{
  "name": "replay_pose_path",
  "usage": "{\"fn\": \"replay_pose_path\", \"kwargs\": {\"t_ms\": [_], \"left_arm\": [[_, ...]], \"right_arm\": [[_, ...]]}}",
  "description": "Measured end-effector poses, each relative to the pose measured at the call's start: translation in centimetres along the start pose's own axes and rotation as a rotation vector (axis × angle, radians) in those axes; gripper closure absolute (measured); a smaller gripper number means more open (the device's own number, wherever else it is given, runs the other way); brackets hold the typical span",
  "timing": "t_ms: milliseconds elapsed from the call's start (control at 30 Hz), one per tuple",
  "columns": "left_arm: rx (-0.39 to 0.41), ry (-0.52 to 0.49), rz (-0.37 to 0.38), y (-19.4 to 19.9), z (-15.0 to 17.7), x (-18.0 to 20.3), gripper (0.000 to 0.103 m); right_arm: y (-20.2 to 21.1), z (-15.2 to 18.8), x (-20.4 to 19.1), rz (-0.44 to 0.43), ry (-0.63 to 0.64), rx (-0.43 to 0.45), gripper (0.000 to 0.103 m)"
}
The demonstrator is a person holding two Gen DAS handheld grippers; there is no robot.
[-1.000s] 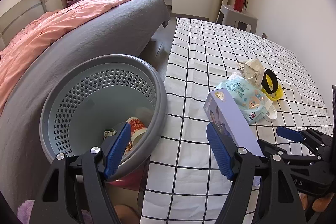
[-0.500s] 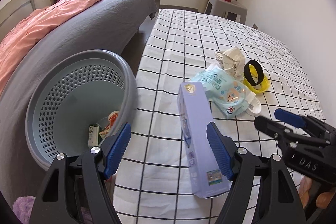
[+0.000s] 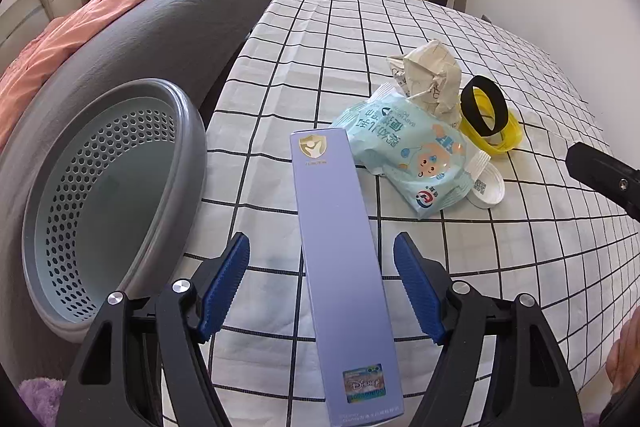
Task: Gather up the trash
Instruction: 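Close the left gripper on the purple tissue box, then lift the box with the left gripper while the right gripper grasps the white round lid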
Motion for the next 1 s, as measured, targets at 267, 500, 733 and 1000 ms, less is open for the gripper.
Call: {"fn": "replay_pose_path", "kwargs": {"t_ms": [267,500,733,1000], "left_arm": [[-0.019,-0.006,0.011,-1.3,0.1,0.2,0.059],[-0.014,-0.008,0.026,-1.2,0.4,-0.2,0.072],[0.048,0.006,0.039,1.8,-0.7,-1.7,0.072],[0.152,0.003,0.033,6.3,-3.8,-4.7,0.072]], "right_arm": [[-1.2,0.6,-1.3,-0.015,0.031,-0.036,0.037],[-3.0,1.5,-2.3,-0.007,0.064,-0.073,0.037],[-4.1,1.4,-2.7,0.009,0.091,-0.073,0.037],[-5.5,-1.2,-4.9,-0.018,0.127,-0.045,0.037]]}}
Point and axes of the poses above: each gripper's, at about its wrist camera, not at the fingertips, and y roughly against the way its jaws point, x to its right, z to its underside, the point moved 5 cm from there along -y, roughly the way its jaws point, and after that the axes turned 11 degrees about y, right-handed, at the moved point
